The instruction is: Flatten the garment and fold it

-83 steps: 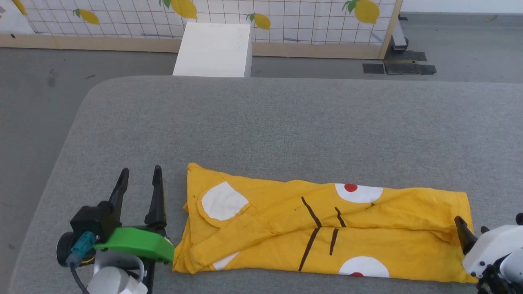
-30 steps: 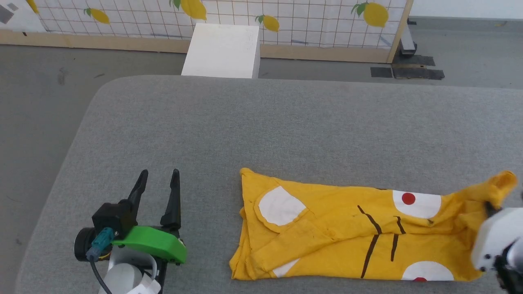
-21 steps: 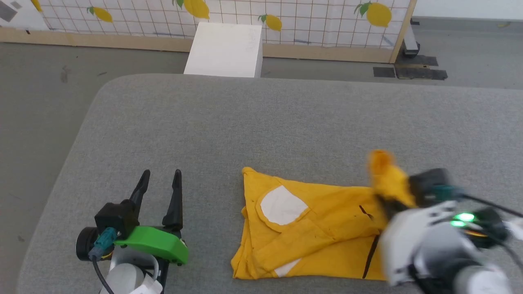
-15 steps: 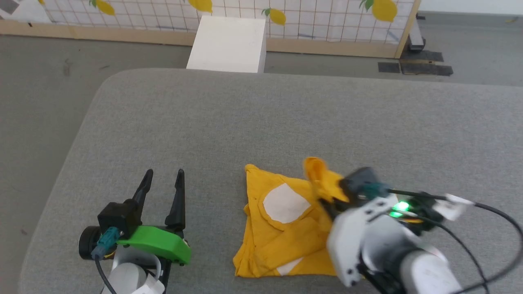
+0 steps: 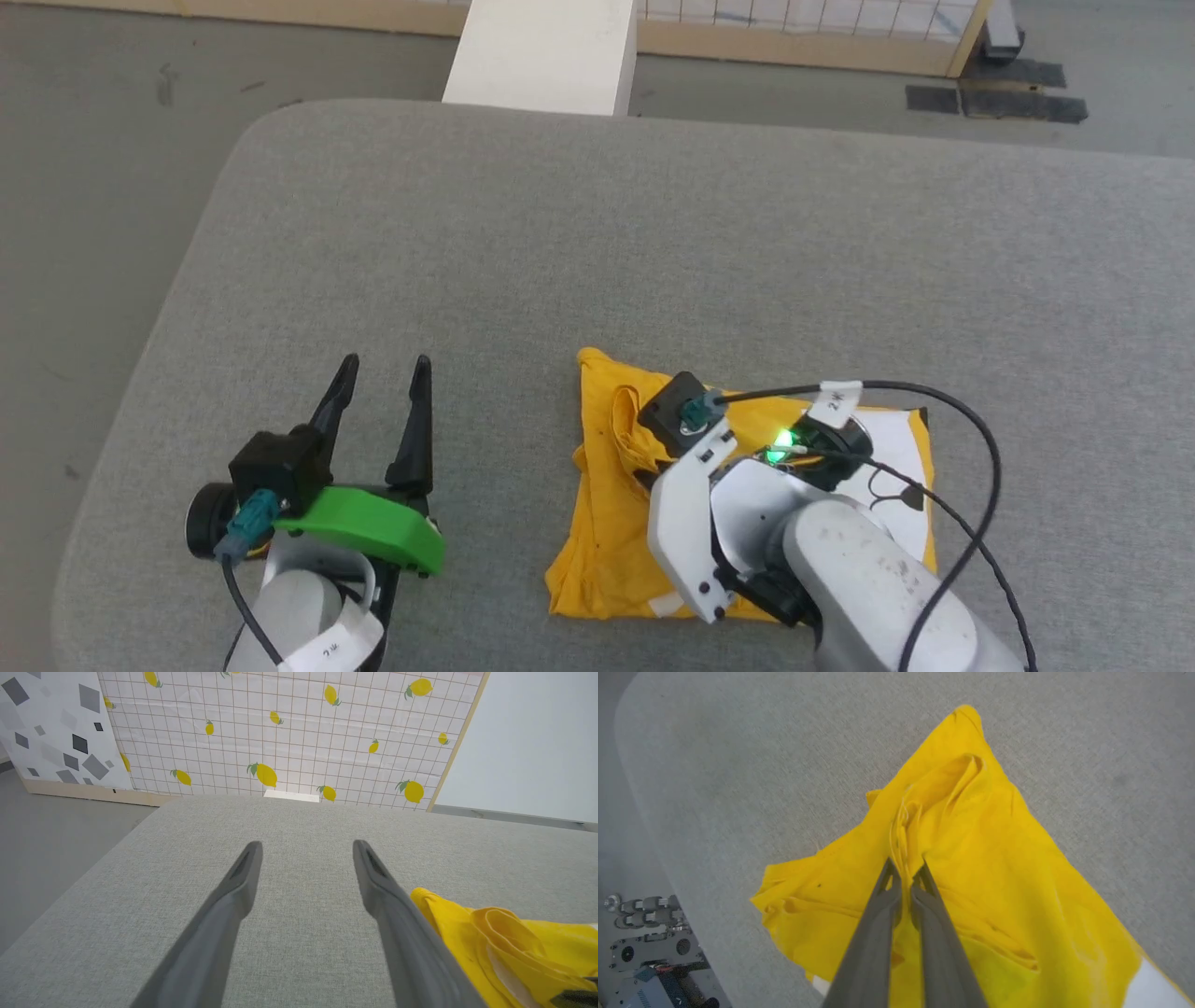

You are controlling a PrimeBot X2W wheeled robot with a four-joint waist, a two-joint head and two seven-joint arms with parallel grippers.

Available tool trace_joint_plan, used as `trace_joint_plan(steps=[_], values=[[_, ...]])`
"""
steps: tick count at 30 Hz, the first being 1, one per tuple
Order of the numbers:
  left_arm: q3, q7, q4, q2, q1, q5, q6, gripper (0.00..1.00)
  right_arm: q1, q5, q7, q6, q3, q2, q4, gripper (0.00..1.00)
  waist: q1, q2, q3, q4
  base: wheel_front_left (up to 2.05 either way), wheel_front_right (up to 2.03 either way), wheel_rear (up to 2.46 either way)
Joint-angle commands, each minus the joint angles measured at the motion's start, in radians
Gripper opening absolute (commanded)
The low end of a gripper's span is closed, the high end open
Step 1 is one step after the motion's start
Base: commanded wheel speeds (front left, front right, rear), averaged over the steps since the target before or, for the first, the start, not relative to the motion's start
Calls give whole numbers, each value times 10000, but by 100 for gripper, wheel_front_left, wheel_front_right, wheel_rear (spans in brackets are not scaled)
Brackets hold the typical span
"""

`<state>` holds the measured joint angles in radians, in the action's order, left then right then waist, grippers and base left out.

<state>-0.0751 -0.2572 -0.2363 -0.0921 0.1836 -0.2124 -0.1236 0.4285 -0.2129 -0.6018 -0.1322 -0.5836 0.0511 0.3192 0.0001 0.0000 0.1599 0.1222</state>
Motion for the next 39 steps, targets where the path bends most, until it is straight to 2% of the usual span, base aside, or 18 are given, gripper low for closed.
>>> trace_joint_plan(steps=[1,3,4,5,6,8,12,16,20,24,31,34,39], values=[[-6,-45,-11,30,222,-40,-70,100,287,-151,163,15,-137,-7,302,0,-1,0,114,91,0,0,0],[-23,-45,-30,37,260,-40,-70,100,482,-406,229,15,-342,-7,700,0,-1,0,128,122,0,0,0],[-31,-45,-39,41,271,-40,-70,100,553,-494,255,15,-422,-7,834,21,-1,0,133,133,0,0,0],[-34,-45,-51,46,283,-39,-70,100,587,-720,290,15,-481,-8,926,68,-1,0,131,143,0,0,0],[-30,-45,-65,50,286,-40,-70,100,595,-930,334,15,-491,-8,953,100,-1,0,120,142,0,0,0],[-5,-45,-90,51,273,-41,-70,100,625,-1352,495,15,-535,-8,914,100,-1,0,72,108,0,0,0],[83,-45,-117,55,125,-33,-70,100,583,-2256,1580,15,-221,-8,204,100,-1,0,-150,-40,0,0,0],[189,-45,-63,66,-54,-23,-70,100,279,-2838,3014,15,663,-8,-816,100,-1,0,-439,-290,0,0,0],[264,-45,-1,87,-239,-19,-70,100,-317,-2401,4273,15,2026,-8,-1748,100,-1,0,-710,-558,0,0,0],[305,-45,75,126,-344,-29,-70,100,-1270,-2038,4963,15,3549,-8,-2434,100,-1,0,-873,-789,0,0,0],[359,-45,214,173,-395,18,-71,100,-2662,-1878,5275,15,5494,-8,-2610,100,-1,0,-955,-1013,0,0,0],[384,-45,259,186,-411,34,-71,100,-3077,-2559,5167,15,6094,-8,-2269,100,-1,0,-975,-1036,0,0,0],[306,-45,279,201,-449,54,-71,100,-3404,-5945,4098,15,6742,-8,-808,100,-1,0,-1020,-971,0,0,0]])
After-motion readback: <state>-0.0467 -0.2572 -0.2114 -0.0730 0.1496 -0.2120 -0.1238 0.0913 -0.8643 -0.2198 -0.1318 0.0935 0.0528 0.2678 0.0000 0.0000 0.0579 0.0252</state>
